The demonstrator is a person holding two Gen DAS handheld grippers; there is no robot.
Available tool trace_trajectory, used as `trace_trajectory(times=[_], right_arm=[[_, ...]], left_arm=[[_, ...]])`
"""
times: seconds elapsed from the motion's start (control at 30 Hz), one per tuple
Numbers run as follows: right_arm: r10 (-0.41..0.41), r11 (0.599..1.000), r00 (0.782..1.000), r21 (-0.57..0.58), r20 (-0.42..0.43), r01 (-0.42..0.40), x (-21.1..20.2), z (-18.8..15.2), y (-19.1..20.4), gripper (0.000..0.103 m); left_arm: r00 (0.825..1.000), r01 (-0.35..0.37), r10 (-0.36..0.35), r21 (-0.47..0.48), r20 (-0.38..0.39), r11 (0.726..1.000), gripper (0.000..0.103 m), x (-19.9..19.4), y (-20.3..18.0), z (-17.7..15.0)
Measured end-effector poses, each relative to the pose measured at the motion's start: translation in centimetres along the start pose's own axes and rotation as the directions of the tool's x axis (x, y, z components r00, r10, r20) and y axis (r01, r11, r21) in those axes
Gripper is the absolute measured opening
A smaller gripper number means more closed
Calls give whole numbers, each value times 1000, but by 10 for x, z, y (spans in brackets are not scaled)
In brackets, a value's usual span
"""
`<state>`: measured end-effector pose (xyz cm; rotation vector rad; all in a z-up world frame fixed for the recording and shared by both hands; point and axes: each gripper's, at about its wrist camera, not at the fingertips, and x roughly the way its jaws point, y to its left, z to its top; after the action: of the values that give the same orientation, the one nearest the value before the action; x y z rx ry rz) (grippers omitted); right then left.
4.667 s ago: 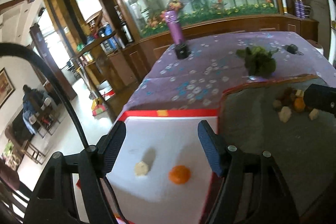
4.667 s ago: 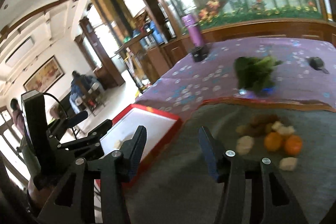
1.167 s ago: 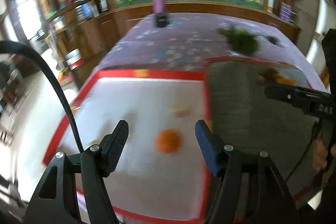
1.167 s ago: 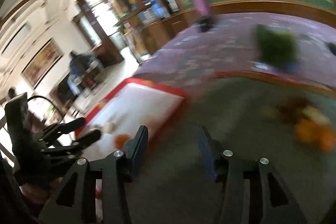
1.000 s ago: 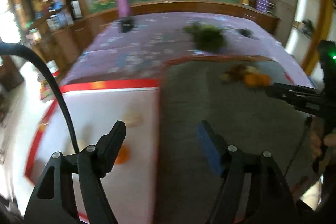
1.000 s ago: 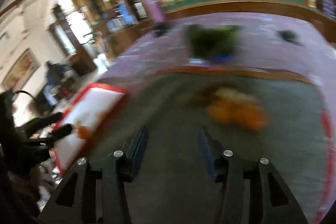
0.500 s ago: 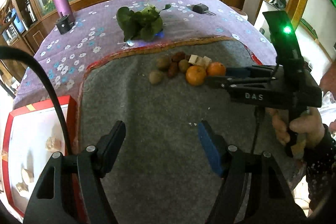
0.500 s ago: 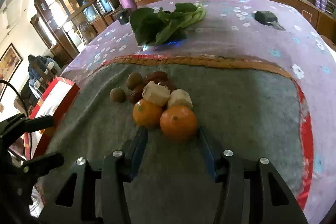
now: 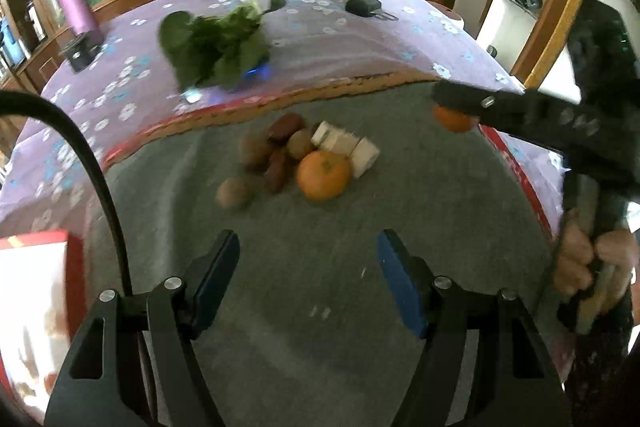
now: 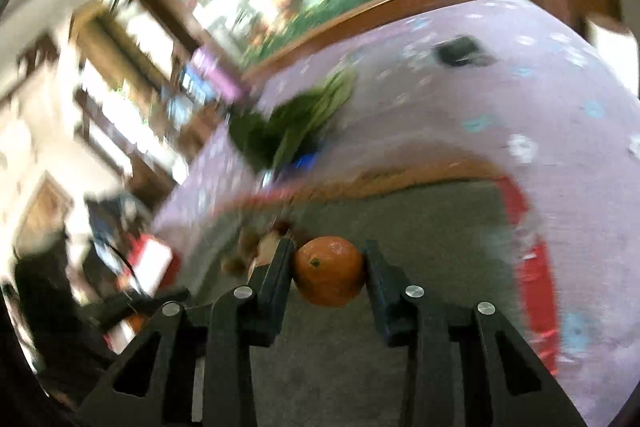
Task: Organize fruits
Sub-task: 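Grasp an orange with the right gripper while the left grasps another orange, then carry both oranges over the white tray while both grippers open to drop them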
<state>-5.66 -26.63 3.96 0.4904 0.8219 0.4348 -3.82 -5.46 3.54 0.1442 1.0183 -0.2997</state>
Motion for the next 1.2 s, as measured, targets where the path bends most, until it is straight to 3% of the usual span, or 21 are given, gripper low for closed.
trace_trajectory(times=[0.17,0.27,0.5,0.63,0.93,1.1,1.2], right_arm=[[4,994,1000,109,25,-6,-7,5,-19,37],[25,993,999,114,34,-29,-9,6,-17,37],[37,991,999,124,38,-41,-12,7,-19,37],[28,992,999,120,41,-33,-12,7,-20,37],[5,994,999,111,32,-9,-8,5,-22,37],[-6,997,1000,79,15,5,-3,2,-17,37],[-38,998,999,54,6,37,0,0,-15,37]], left_arm=[[999,-11,12,40,-40,999,70,26,-11,11],[998,-34,37,58,-45,998,59,35,-9,17],[999,6,-3,67,-43,998,46,48,-4,33],[1000,13,-12,86,-19,996,31,47,-9,31],[998,59,-59,45,12,997,30,27,-5,7],[998,41,-42,6,52,999,30,-2,6,-16],[996,-6,7,-10,94,1000,30,-28,16,-35]])
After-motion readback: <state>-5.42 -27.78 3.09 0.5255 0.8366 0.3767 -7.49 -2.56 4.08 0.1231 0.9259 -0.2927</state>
